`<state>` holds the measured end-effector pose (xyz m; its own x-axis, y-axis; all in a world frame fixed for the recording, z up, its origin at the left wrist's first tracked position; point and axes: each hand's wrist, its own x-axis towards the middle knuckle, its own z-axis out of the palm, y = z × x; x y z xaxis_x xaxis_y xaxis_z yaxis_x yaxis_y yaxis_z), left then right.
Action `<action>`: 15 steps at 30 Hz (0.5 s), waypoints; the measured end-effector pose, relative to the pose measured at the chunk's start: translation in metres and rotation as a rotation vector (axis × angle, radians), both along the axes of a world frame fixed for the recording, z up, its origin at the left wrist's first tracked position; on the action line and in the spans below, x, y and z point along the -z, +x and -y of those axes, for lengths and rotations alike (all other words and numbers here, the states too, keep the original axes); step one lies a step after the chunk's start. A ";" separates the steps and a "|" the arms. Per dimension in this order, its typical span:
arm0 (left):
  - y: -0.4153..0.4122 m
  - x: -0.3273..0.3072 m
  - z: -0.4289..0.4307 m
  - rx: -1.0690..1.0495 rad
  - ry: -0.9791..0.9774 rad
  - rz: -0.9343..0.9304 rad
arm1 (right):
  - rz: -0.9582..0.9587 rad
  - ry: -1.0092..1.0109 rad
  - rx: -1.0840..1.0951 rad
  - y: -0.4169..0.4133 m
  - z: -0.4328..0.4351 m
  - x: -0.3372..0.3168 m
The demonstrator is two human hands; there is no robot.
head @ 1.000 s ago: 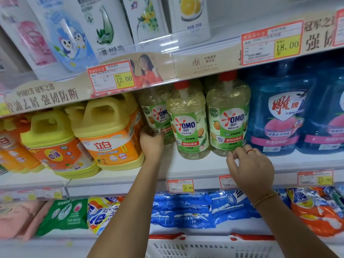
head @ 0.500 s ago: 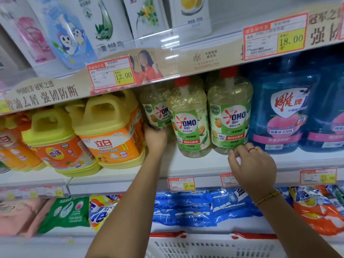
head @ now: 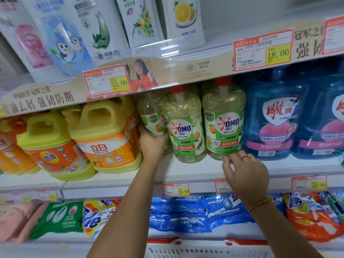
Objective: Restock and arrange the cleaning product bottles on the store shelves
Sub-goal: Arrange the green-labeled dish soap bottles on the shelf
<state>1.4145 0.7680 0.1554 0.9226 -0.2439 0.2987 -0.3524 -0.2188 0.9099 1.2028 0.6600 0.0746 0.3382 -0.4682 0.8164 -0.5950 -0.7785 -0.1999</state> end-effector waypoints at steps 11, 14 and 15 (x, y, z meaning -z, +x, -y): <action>-0.052 0.003 -0.050 -0.025 -0.190 0.091 | 0.010 0.035 -0.016 -0.002 -0.003 -0.003; -0.069 0.008 -0.062 -0.045 -0.216 0.091 | -0.018 0.063 -0.008 -0.004 -0.004 -0.005; -0.076 0.009 -0.068 -0.049 -0.223 0.098 | -0.024 0.074 -0.009 -0.004 -0.005 -0.006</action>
